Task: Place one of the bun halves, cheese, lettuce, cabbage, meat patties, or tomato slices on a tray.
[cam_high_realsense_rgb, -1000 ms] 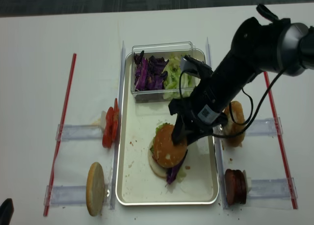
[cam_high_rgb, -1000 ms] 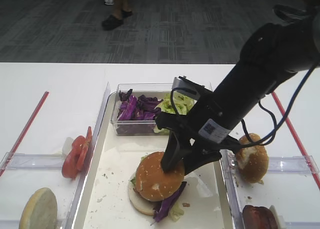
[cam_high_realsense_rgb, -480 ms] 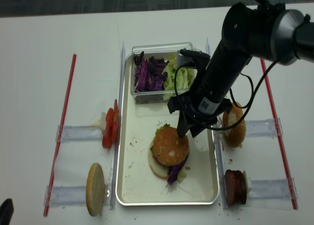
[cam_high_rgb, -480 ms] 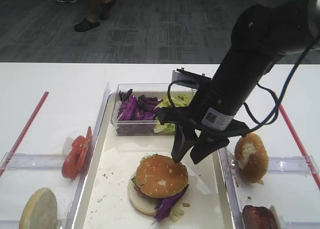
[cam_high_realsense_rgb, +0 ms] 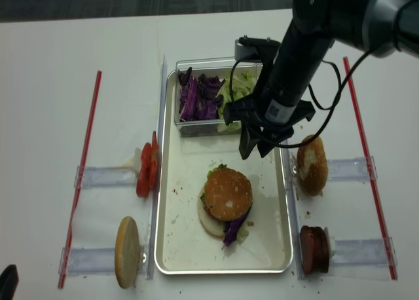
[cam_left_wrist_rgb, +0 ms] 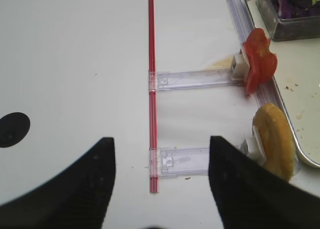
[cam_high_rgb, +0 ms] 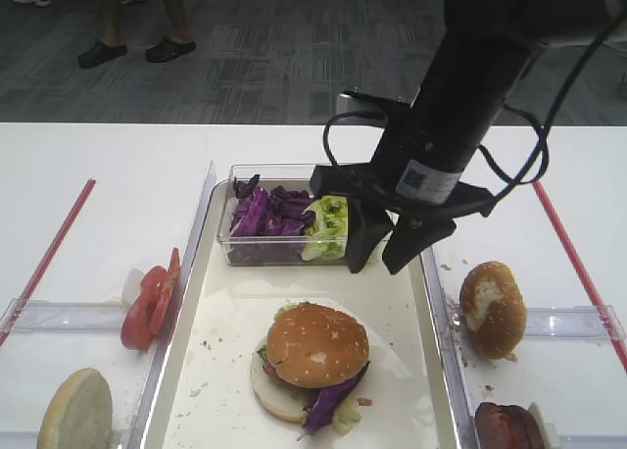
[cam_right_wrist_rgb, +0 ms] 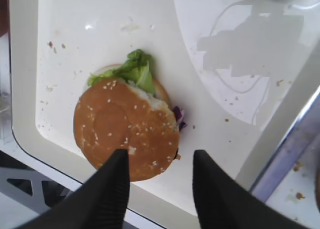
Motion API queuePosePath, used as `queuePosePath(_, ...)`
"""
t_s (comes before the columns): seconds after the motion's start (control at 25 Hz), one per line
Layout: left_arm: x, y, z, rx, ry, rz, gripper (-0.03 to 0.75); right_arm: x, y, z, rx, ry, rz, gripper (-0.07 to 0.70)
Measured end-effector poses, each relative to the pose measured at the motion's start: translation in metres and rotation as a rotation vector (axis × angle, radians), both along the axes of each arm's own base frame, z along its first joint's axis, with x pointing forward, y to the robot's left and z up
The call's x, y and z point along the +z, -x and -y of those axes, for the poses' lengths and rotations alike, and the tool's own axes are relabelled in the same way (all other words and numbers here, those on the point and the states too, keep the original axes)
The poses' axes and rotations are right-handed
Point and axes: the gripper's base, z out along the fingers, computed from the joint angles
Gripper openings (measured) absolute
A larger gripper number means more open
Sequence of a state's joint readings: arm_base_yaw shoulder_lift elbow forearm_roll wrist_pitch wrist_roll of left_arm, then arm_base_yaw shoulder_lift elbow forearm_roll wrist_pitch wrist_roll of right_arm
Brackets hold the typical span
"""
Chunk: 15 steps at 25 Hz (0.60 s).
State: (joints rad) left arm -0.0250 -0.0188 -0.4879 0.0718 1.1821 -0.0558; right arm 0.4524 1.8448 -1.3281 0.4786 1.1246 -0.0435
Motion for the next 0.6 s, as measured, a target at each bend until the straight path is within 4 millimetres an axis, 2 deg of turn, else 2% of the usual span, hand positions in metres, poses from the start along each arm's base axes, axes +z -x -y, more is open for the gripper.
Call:
queuePosePath(0.28, 0.000, 0.000, 0.000, 0.000, 0.000, 0.000, 0.417, 0.039, -0.019, 0.002, -0.036, 0.081, 0.091, 0.321)
queuePosePath(0.44, 0.000, 0.000, 0.000, 0.000, 0.000, 0.000, 0.417, 0.066, -0.032, 0.003, -0.064, 0.107, 0.202, 0.321)
queuePosePath(0.6, 0.000, 0.000, 0.000, 0.000, 0.000, 0.000, 0.417, 0.085, -0.038, 0.002, -0.072, 0.098, 0.269, 0.321)
